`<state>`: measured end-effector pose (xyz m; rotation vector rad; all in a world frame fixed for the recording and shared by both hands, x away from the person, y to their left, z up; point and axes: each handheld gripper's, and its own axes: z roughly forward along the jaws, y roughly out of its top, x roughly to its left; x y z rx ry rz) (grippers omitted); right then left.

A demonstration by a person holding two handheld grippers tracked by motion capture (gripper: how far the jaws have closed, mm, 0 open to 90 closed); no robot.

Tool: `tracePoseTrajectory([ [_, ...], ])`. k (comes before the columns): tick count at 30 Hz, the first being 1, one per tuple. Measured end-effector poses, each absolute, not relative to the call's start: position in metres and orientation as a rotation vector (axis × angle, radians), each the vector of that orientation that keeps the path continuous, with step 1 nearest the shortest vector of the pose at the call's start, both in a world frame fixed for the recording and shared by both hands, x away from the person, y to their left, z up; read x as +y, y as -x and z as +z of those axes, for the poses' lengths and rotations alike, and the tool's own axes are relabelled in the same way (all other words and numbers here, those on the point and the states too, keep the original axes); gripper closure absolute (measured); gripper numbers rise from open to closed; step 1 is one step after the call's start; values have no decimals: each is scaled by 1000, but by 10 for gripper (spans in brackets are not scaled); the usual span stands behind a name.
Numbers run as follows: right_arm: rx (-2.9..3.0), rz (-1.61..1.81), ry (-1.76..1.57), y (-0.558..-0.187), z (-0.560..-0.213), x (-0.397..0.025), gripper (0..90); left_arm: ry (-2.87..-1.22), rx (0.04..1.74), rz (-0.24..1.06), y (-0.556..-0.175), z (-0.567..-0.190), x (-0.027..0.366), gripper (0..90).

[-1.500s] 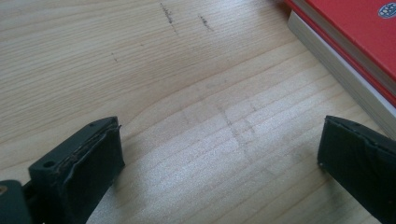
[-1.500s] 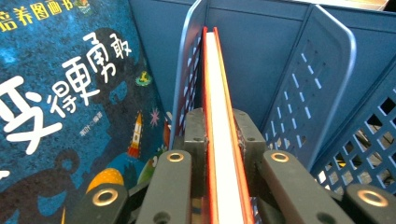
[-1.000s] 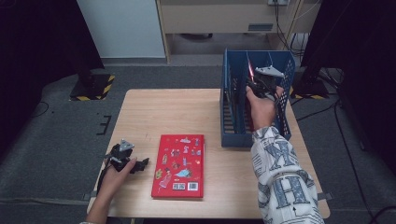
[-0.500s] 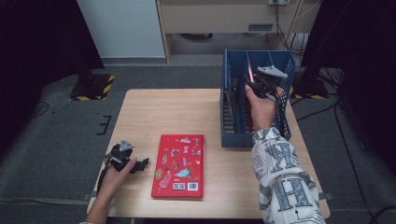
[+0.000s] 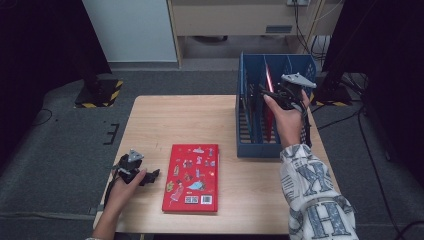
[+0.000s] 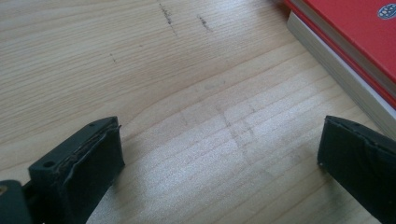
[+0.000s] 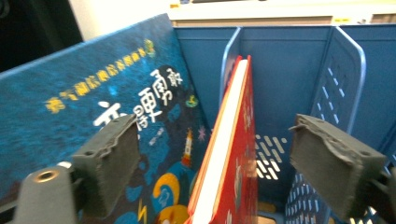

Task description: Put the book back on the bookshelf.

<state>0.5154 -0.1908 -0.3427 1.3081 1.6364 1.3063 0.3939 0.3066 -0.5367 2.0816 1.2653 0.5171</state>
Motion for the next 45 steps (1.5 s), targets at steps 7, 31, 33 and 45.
tracePoseTrajectory([
  [7, 1663, 1351, -1276, -500, -336, -197, 87, -2082, 1265, 517, -394, -537, 307, 0],
  [31, 1838, 1389, -1116, -404, -369, -224, 94, -2092, 1245, 508, -395, -537, 309, 0],
  [33, 1862, 1387, -1111, -395, -381, -223, 97, -2092, 1244, 507, -395, -537, 309, 0],
  [45, 2049, 1370, -1079, -368, -432, -193, 131, -2098, 1231, 504, -395, -537, 309, 0],
])
